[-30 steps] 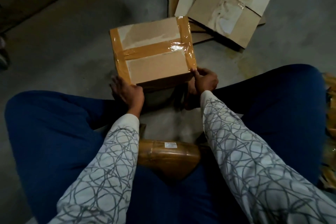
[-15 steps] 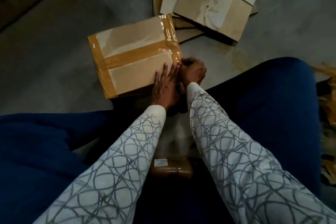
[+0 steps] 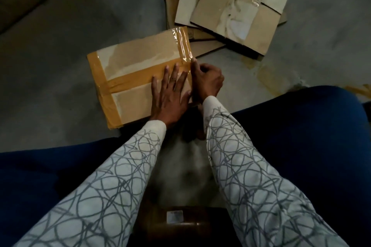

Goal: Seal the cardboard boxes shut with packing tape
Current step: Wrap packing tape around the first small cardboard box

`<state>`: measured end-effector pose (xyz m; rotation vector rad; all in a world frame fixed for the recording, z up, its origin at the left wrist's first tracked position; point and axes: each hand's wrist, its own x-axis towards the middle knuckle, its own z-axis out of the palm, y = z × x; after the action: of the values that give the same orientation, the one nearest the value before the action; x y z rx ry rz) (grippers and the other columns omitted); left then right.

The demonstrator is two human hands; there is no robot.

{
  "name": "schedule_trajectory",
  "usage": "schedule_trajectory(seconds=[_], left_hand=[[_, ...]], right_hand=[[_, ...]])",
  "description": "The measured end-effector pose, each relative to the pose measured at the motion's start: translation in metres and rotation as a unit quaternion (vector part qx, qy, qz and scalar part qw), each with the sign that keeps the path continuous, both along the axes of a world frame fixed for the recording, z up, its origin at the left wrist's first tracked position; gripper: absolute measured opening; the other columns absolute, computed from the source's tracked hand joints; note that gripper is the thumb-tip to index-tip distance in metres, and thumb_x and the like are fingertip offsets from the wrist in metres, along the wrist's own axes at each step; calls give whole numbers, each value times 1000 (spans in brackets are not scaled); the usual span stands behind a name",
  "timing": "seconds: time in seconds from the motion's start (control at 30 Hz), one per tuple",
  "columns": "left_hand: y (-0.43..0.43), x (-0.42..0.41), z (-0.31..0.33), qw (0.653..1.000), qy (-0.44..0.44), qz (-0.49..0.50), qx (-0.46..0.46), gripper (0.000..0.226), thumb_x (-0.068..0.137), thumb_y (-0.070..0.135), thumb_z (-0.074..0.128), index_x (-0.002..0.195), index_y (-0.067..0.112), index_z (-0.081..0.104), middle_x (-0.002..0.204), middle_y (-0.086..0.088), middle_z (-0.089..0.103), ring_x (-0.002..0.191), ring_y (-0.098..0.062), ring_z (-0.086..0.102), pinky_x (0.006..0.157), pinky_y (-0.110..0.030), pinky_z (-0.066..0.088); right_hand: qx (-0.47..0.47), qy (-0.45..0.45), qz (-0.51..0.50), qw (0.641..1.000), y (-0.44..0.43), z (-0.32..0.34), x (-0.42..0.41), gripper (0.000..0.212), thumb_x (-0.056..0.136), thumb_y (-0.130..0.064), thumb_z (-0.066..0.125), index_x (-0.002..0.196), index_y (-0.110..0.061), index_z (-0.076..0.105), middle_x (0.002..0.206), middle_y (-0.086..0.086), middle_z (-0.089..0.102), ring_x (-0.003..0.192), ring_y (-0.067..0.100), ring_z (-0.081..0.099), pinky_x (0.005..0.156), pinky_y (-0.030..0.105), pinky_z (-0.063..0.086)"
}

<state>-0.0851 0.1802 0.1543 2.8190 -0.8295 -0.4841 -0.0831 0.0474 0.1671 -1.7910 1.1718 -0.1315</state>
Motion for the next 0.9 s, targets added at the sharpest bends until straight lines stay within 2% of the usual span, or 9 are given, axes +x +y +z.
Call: schedule_trajectory(seconds=[0.1,0.27,0.4,0.47,0.57,0.67,0.73,0.8,0.9], left_hand=[[-2,-7,-7,999,-38,-5,29,68,100,51,18,161,25,6,169,0,-7,155,-24,-10,120,-62,-4],[0,-3,-10,999,-43,3,28,68,100,50,26,161,23,11,169,-1,-1,155,-24,-4,119,-64,1],[-1,-5,-14,998,-51,-6,24,75,96,51,29,161,21,9,169,0,-2,155,-24,-5,119,-63,-1],[0,-3,-14,998,-50,-2,22,75,95,50,28,161,20,11,169,0,-1,155,-24,-4,119,-63,-1],[-1,3,-9,999,-21,-6,25,76,92,52,20,160,21,15,169,0,2,155,-23,-4,120,-60,-1],[19,21,-2,999,-17,-32,-22,69,92,54,28,154,24,33,166,-3,19,152,-23,17,117,-51,14],[56,42,-6,996,-62,48,-36,57,99,48,35,152,28,35,166,-2,21,150,-25,23,116,-50,16],[99,71,-13,978,-80,192,-22,57,104,48,33,158,31,22,168,2,9,154,-22,9,122,-51,7],[130,110,-20,957,-76,278,-28,64,104,54,20,161,28,8,169,7,-1,155,-16,-3,124,-50,3]], right_hand=[[-33,21,21,999,-2,-7,11,40,82,-64,67,101,-31,78,93,-10,75,85,9,67,77,25,51],[-34,19,48,998,0,-6,26,34,85,-51,72,101,-22,76,102,-3,71,90,14,63,77,24,45],[-51,-31,36,998,8,-10,40,35,95,-45,61,110,-17,76,110,4,69,99,21,63,82,27,46],[-81,11,35,996,6,-12,49,33,96,-44,59,108,-20,77,108,4,71,98,22,65,77,24,43],[-103,51,110,987,7,-11,59,41,102,-48,44,122,-21,68,121,4,65,107,24,61,78,26,37],[-100,51,139,984,6,-9,70,50,100,-62,36,123,-27,63,123,6,65,110,32,61,81,35,39],[-146,91,154,973,5,-7,82,51,100,-62,36,112,-24,68,113,11,69,103,35,63,76,36,37],[-190,114,193,956,10,-3,92,49,103,-54,36,109,-18,68,109,13,70,100,35,64,75,36,40],[-211,84,267,937,23,-12,98,43,103,-26,39,144,-13,46,147,13,49,122,30,57,90,39,47]])
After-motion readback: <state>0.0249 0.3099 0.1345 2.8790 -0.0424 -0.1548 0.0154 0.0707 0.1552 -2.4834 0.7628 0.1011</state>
